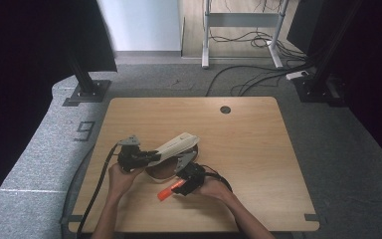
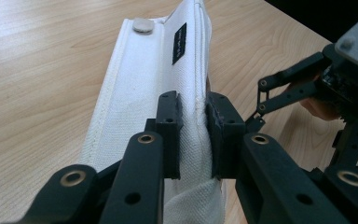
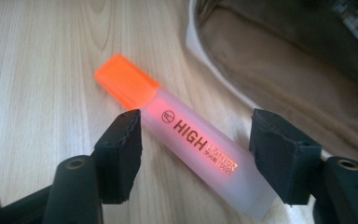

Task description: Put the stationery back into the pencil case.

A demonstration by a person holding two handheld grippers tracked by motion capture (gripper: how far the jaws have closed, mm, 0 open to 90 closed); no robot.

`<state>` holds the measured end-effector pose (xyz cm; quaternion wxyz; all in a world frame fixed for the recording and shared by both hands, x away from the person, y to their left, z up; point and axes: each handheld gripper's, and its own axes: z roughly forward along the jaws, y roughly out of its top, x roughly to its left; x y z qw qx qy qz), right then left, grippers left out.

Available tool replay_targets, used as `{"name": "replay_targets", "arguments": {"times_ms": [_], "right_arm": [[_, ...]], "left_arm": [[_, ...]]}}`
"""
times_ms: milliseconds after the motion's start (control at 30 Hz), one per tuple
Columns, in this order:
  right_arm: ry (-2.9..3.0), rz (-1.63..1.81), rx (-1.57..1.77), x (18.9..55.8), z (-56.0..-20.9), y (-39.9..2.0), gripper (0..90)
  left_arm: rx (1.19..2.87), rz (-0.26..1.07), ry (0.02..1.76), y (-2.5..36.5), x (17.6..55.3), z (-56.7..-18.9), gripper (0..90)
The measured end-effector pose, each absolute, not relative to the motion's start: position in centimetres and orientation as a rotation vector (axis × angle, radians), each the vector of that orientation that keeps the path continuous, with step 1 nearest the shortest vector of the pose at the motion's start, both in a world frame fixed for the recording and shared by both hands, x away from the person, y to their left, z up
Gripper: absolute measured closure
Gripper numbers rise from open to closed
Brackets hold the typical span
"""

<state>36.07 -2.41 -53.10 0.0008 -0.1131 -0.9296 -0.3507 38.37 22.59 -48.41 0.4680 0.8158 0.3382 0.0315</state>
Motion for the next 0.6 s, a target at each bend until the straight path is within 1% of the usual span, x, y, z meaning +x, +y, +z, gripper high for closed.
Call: {"name": "replay_targets", "arguments": {"times_ms": [33,67,100,267,300,333,367,400,600], "right_arm": [[-2.926,-1.093,-0.347,36.0,-53.2,-2.5,35.7],[-2.939,-1.08,-0.32,35.7,-53.3,-2.7,38.8],[-2.939,-1.08,-0.32,35.7,-53.3,-2.7,38.8],[-2.955,-1.066,-0.288,35.2,-53.4,-3.3,48.2],[-2.955,-1.066,-0.277,35.1,-53.4,-3.6,55.6],[-2.954,-1.061,-0.267,35.1,-53.3,-3.8,58.8],[-2.954,-1.061,-0.267,35.1,-53.3,-3.8,58.8],[-2.953,-1.057,-0.255,35.0,-53.3,-4.0,64.1],[-2.969,-1.048,-0.243,34.8,-53.2,-4.1,64.8]], "left_arm": [[2.001,0.077,0.83,22.6,38.4,-48.4,76.1],[2.001,0.077,0.83,22.6,38.4,-48.4,76.0],[2.001,0.076,0.829,22.6,38.4,-48.4,76.0],[2.003,0.075,0.83,22.6,38.4,-48.5,76.0],[2.003,0.075,0.83,22.6,38.4,-48.5,76.0],[2.003,0.075,0.83,22.5,38.4,-48.5,76.0],[2.003,0.075,0.83,22.5,38.4,-48.5,76.0],[2.004,0.075,0.83,22.5,38.4,-48.5,76.0],[2.003,0.074,0.83,22.5,38.4,-48.5,76.0]]}}
